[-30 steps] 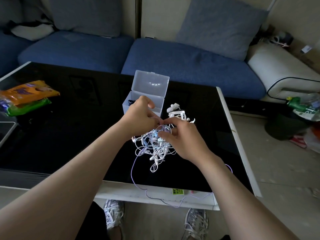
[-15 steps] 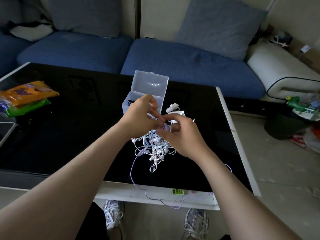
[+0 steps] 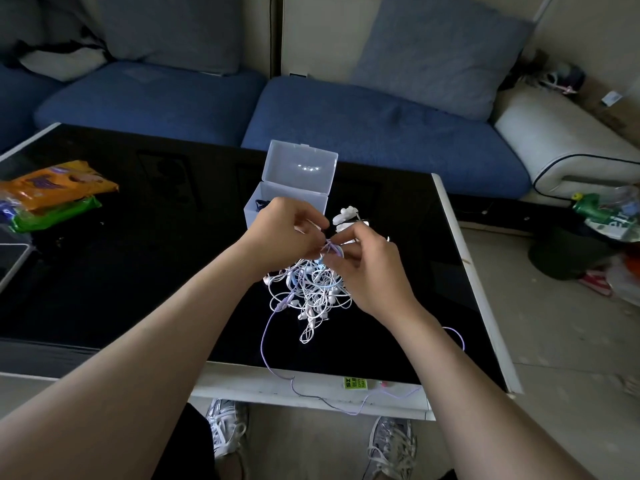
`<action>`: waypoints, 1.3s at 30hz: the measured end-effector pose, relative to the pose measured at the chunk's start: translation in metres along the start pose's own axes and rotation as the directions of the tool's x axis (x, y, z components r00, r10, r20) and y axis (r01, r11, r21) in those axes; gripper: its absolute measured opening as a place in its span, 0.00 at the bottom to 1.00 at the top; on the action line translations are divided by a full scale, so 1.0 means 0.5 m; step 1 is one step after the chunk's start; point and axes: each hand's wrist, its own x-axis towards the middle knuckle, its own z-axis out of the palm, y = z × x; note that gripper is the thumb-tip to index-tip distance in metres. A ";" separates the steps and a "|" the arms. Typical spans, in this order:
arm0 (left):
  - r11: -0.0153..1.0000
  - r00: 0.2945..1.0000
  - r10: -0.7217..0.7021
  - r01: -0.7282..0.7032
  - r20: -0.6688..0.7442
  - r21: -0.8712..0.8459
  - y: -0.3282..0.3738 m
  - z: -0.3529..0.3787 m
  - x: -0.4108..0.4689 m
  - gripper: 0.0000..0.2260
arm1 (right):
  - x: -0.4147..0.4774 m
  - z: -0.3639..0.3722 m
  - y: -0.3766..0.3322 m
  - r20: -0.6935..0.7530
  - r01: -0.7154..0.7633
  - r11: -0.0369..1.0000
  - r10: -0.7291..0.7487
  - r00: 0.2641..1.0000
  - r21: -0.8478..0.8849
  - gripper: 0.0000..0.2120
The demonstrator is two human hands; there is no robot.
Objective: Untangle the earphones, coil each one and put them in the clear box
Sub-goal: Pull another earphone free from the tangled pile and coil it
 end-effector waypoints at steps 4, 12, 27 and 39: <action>0.977 0.996 0.080 -0.084 0.028 0.196 0.002 -0.003 -0.006 0.07 | 0.000 -0.003 0.003 0.000 0.018 1.000 -0.018 1.000 0.012 0.09; 0.965 0.991 0.134 -0.129 -0.007 0.227 -0.001 0.001 0.004 0.04 | 0.003 -0.003 -0.002 -0.118 0.009 0.995 0.003 0.993 0.101 0.12; 0.669 0.839 -0.387 0.540 0.382 -0.510 0.011 0.018 0.016 0.04 | 0.008 -0.006 -0.011 -0.099 0.008 0.999 -0.004 0.995 0.036 0.04; 0.974 0.970 -0.226 0.228 0.087 -0.008 0.001 0.042 0.023 0.10 | 0.023 -0.005 -0.024 -0.184 -0.345 0.900 0.399 0.898 0.268 0.02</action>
